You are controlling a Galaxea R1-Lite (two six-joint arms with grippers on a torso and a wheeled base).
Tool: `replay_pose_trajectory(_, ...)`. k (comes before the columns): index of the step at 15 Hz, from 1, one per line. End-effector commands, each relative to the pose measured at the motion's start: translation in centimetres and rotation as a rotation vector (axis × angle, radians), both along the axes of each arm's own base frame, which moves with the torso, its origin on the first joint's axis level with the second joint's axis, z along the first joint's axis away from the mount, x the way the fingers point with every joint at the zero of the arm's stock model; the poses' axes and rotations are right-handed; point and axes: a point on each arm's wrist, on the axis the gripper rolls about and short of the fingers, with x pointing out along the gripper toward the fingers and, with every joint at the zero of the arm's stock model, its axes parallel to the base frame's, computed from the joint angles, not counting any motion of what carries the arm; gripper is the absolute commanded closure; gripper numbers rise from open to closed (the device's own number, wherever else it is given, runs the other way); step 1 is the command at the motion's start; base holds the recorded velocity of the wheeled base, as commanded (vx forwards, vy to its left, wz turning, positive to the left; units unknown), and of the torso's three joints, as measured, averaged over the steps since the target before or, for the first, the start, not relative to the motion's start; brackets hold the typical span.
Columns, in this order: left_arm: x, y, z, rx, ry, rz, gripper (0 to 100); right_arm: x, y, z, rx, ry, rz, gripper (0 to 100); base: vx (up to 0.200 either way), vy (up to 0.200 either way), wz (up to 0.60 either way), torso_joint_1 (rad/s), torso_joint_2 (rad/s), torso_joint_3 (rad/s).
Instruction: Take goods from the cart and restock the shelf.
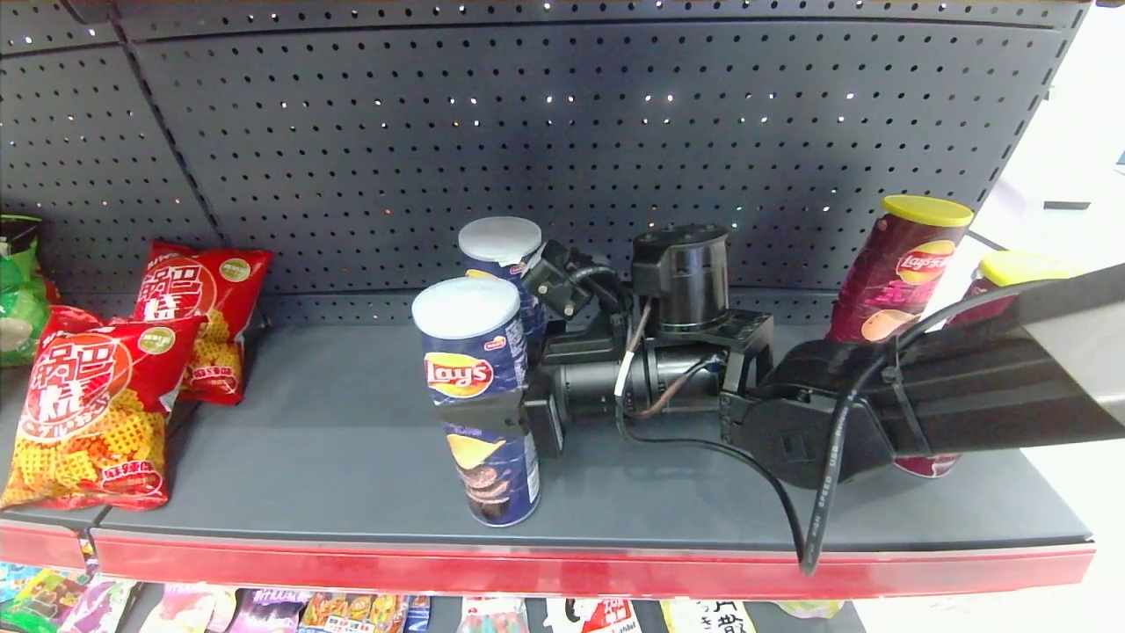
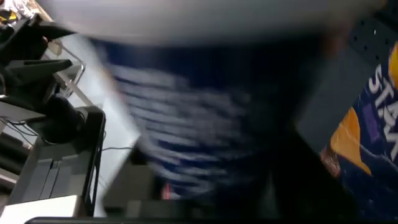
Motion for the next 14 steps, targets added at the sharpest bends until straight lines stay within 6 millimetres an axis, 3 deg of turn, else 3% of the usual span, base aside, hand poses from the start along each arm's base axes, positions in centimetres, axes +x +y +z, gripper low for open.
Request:
replay_pose_trajectory(1,0.0,0.0,0.0,0.0,0.002,0.0,0,0.2,-0.2,-0.2,0.0,0.0,-0.006,0,0.0,0.0,0.0,0.0,0.0,0.0)
replay_pose_trajectory(14,0.0,0.0,0.0,0.0,0.002,0.0,0,0.7,-3.6,-0.4,-0.019,0.017,-0.065,0,0.0,0.0,0.0,0.0,0.0,0.0)
